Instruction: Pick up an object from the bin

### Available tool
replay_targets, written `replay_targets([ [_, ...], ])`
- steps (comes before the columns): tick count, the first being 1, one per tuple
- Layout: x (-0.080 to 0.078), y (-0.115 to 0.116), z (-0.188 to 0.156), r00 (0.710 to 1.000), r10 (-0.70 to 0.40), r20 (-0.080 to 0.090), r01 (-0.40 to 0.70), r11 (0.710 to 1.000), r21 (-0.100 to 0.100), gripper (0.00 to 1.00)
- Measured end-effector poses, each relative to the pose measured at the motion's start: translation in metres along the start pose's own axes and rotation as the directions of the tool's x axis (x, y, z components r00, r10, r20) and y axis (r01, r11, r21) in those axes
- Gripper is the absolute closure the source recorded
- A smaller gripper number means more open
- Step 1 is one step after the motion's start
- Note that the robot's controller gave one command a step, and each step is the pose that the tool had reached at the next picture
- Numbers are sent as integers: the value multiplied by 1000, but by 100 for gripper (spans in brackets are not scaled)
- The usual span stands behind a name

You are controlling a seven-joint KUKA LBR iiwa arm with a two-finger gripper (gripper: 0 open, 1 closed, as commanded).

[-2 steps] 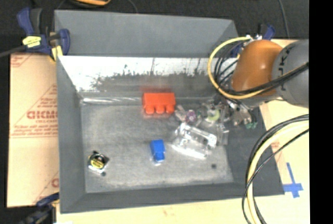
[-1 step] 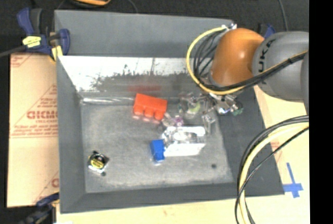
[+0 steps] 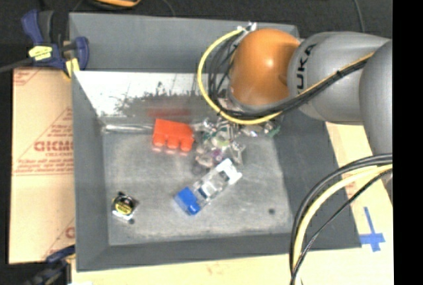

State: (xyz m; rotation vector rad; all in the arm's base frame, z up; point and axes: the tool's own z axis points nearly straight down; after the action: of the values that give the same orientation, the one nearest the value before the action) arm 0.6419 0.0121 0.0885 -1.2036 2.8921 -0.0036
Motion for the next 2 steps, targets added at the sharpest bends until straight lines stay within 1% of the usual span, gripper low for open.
replay_targets([
  [1, 56, 31, 17, 996, -93, -2, 93, 996, -4, 0],
  [2, 56, 30, 17, 996, -93, -2, 93, 996, -2, 100],
])
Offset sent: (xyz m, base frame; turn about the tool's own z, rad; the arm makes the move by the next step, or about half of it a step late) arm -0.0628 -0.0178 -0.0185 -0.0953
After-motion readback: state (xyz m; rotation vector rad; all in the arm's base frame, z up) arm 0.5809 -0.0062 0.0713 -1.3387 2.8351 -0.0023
